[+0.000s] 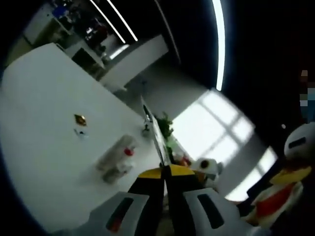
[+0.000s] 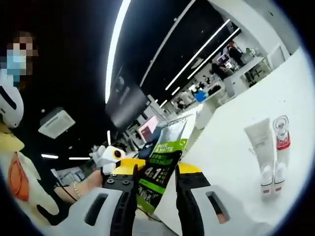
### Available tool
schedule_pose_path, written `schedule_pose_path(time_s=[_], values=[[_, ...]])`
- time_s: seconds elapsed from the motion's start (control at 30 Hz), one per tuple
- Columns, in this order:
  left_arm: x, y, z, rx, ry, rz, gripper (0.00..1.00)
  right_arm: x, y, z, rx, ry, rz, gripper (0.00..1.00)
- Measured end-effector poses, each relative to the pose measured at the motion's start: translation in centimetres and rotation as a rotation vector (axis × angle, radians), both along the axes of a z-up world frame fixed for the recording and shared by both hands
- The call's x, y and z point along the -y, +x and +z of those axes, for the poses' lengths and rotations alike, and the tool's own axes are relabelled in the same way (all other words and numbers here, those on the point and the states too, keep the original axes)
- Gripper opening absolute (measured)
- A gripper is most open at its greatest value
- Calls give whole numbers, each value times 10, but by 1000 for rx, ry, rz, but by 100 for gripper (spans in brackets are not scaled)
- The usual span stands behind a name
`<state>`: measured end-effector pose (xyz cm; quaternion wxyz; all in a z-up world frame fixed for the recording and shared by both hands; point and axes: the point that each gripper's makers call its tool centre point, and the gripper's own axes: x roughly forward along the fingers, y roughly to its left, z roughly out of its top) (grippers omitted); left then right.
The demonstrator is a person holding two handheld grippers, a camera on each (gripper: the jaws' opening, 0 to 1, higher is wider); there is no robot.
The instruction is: Arrange the skincare products in the storage area until every visible bottle or jar stands upright without overlapping.
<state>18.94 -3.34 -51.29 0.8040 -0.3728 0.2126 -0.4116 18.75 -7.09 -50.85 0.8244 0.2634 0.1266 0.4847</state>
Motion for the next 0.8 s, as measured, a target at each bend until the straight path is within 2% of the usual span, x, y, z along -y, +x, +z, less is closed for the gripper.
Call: schedule_pose_path(time_s=[0.2, 0.3, 0.43, 0.7, 0.8], values=[[-1, 4, -9, -26, 2, 0, 5, -3, -3, -5, 23, -54, 41, 56], [-2, 7, -14, -42, 0, 5, 5, -4, -4, -12, 38, -110, 54, 65], [0, 9, -21, -56, 11, 3, 5, -2, -2, -21, 33, -148, 40, 83], [4, 14, -33, -84, 16, -6, 5, 6, 4, -32, 26, -200, 3, 98], [4, 17, -37, -93, 18, -8, 5, 9, 5, -37, 24, -228, -8, 100]])
